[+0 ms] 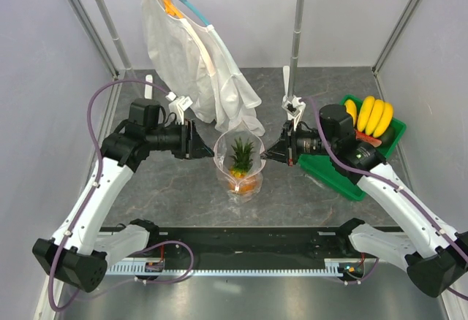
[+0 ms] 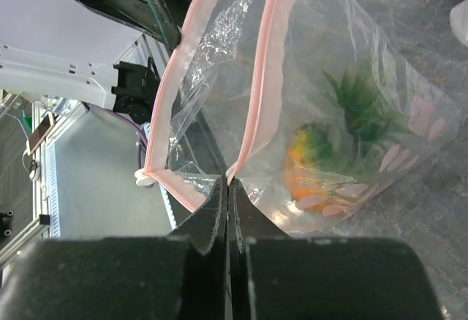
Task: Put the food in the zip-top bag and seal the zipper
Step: Adjust the zipper food storage bag at the center of the board.
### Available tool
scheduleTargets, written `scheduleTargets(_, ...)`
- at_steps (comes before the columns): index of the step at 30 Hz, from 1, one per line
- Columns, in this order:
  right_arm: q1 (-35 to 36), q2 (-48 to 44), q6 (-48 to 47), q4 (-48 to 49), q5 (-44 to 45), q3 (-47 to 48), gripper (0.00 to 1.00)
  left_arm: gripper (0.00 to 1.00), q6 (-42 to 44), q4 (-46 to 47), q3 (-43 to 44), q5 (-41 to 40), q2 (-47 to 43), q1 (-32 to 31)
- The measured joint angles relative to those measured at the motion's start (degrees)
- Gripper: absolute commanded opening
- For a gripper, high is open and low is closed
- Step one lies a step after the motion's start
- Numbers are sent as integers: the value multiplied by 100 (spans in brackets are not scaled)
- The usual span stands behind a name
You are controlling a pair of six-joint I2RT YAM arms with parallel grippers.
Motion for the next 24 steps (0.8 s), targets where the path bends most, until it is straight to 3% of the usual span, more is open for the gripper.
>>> scheduleTargets(5, 0, -2, 4, -37, -17, -114, 0, 55, -90, 37, 11, 11, 153, -87)
scheduleTargets(17, 0, -44, 216, 96, -83, -114, 0, 56, -463, 516, 243, 151, 181, -459)
scheduleTargets(24, 0, -44, 382, 153, -87, -114, 0, 30, -546, 575, 254, 125, 356, -728)
